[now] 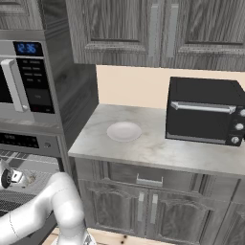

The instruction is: Take the fish from the oven and place it on the plate on the counter.

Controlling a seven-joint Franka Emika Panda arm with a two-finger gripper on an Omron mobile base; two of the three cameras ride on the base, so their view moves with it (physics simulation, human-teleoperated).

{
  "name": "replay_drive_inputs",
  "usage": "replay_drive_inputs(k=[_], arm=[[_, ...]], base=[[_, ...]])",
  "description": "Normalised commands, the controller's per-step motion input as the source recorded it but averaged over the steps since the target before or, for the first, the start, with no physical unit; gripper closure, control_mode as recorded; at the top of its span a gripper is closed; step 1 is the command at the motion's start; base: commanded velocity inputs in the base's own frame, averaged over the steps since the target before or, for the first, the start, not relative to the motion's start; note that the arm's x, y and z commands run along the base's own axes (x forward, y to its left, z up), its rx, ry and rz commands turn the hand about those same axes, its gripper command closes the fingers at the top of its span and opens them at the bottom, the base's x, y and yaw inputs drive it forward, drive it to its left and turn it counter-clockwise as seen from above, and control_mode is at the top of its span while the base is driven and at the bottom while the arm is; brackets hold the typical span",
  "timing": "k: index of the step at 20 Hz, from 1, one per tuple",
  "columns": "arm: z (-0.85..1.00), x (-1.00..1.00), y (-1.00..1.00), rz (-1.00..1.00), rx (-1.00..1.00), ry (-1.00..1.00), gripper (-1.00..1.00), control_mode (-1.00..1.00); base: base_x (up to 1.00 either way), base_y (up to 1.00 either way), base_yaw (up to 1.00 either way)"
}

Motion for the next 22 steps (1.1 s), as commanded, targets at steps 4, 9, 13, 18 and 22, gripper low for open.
replay_drive_inputs(k=[4, 9, 13, 18, 22], arm=[[0.04, 0.45, -0.12, -0.01, 0.03, -0.02, -1.0, -1.0], [0.02, 0.55, -0.08, -0.01, 0.05, 0.0, -1.0, -1.0], [-0.25, 0.51, 0.0, 0.0, 0.0, -0.01, -1.0, -1.0], [-0.44, 0.35, 0.02, 0.0, 0.0, -0.04, -1.0, -1.0], [-0.38, 0.27, 0.14, 0.0, 0.0, -0.04, -1.0, -1.0]], base=[[0.0, 0.0, 0.0], [0.0, 0.0, 0.0], [0.0, 0.0, 0.0], [0.0, 0.0, 0.0], [0.0, 0.0, 0.0]])
